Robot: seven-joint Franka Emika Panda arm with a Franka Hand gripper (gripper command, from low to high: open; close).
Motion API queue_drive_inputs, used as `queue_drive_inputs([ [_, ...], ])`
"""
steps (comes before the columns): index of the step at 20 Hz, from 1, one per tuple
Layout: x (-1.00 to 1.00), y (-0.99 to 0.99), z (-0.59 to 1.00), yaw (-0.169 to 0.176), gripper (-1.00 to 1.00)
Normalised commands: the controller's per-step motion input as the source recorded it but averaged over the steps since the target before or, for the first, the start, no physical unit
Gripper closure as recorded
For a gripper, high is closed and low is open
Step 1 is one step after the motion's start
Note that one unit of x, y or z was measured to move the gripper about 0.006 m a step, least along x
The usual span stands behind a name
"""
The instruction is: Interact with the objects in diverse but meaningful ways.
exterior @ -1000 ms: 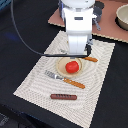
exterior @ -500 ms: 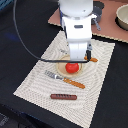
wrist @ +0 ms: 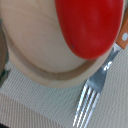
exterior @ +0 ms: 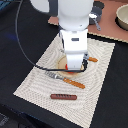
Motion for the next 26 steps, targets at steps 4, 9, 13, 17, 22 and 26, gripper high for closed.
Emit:
queue_drive_inputs([
  [4,0.27,-0.02,-0.20,0.033,-1.00],
  [9,0.24,-0.05,-0.20,0.033,-1.00],
  [13,0.25,-0.04,-0.19,0.032,-1.00],
  [17,0.26,-0.04,-0.16,0.030,-1.00],
  [22,0.32,-0.08,-0.04,0.027,1.00],
  [26,0.36,-0.06,0.00,0.029,1.00],
])
